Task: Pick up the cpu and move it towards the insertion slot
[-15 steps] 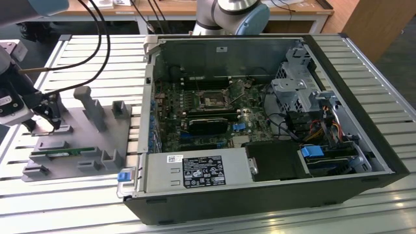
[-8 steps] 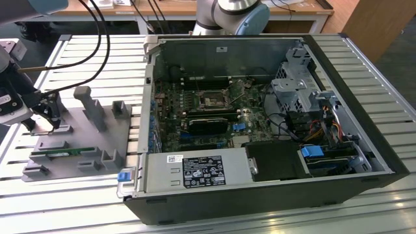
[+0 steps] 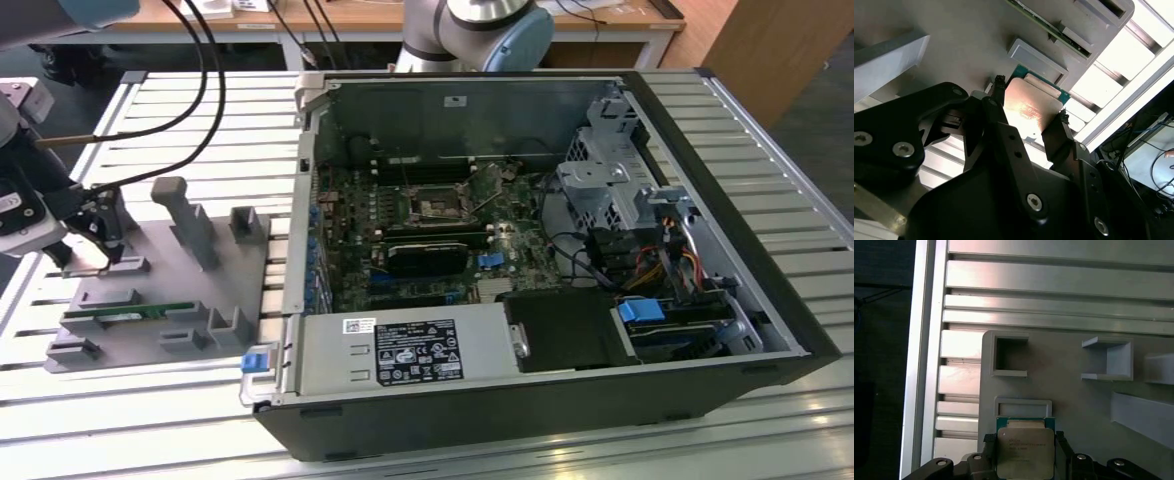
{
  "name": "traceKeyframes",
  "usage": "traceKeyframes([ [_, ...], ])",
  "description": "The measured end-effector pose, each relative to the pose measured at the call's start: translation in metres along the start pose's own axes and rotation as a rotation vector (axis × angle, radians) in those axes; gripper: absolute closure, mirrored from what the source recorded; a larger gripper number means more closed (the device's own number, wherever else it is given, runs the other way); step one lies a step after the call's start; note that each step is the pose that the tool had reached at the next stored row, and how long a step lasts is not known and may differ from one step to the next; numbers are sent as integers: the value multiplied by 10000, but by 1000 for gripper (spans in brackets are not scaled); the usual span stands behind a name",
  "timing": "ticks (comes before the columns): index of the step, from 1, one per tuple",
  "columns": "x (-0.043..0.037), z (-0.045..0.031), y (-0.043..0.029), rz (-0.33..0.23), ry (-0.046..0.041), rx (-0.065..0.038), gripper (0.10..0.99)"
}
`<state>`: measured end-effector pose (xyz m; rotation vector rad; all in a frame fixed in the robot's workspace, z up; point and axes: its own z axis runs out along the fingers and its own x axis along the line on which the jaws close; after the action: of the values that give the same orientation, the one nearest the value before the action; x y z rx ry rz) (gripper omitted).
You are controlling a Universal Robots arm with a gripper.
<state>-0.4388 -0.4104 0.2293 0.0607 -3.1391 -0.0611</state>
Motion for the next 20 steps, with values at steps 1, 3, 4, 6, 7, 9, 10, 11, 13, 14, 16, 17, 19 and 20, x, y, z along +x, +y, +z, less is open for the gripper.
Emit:
traceKeyframes([
  [1,0,-2,0,0,0,0,545],
  [3,0,-8,0,0,2,1,545],
  [4,0,-12,1,0,2,1,545],
  [6,0,-23,1,0,2,1,545],
  [7,0,-27,2,0,1,0,545],
  [9,0,-35,2,0,-1,0,545],
  [10,0,-38,2,0,-1,-1,545],
  [11,0,-42,2,0,0,0,545],
  [13,0,-47,2,0,0,0,545],
  [14,0,-50,3,0,1,0,545],
  [16,0,-54,3,0,0,0,545],
  [17,0,-56,3,0,0,0,545],
  [19,0,-60,3,0,1,0,545],
  [20,0,-63,3,0,1,1,545],
])
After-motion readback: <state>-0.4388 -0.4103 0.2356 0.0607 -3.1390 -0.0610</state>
